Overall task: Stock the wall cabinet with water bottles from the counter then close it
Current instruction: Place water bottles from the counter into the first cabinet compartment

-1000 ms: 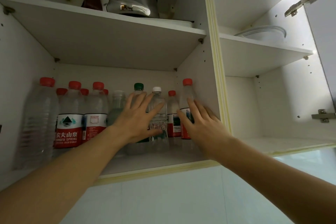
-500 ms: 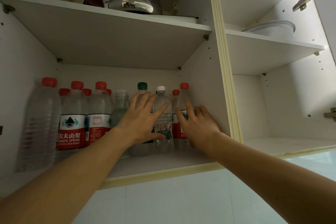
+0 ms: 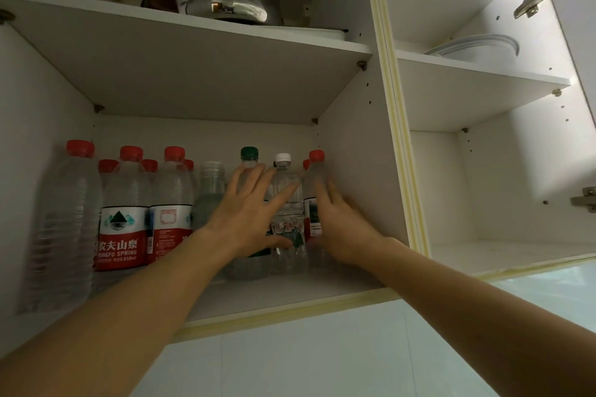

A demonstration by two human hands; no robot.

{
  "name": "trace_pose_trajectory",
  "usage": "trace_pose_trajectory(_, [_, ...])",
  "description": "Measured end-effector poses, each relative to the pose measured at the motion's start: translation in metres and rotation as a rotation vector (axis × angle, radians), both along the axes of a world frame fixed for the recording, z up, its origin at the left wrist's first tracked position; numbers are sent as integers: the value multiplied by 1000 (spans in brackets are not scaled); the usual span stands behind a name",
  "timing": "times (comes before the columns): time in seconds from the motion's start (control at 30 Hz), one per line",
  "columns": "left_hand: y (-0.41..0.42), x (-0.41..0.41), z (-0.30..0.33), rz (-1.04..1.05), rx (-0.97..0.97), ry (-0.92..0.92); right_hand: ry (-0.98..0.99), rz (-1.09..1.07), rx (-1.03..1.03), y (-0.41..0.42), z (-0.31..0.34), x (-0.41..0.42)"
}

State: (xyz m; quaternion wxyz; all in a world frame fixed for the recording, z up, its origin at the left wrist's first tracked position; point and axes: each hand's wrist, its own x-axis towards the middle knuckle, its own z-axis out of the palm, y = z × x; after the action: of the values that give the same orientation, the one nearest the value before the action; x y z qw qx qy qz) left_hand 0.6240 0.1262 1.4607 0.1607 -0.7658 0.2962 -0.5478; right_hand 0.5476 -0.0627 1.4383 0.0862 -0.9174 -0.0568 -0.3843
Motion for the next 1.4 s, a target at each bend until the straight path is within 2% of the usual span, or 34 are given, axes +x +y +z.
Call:
trace_pose_trajectory(0.07, [0,-1,0,6,-1,8,-30,208,358,4,9,1])
trace_pose_trajectory(0.13, [1,-1,0,6,5,15,-34,251,588,7,15,3])
trace_pose_trajectory(0.27, [4,0,1,-3,14,5,2,207,732,7,14,14])
trace_pose_trajectory(0.37, [5,1,1,-12,18,1,14,163,745,5,13,17])
trace_pose_trajectory(0.73, [7,9,2,-23,6,-1,149,-20,579,19,7,20])
trace_pose_trajectory(1.07, [4,3,-1,-12,-5,21,21,-60,502,18,-5,10])
trace_pose_trajectory(1.3, [4,-1,0,-44,-25,47,62,-35,517,16,-6,3])
trace_pose_trajectory(1.4, [5,-10,2,-159,-70,77,107,53,549,13,-7,-4])
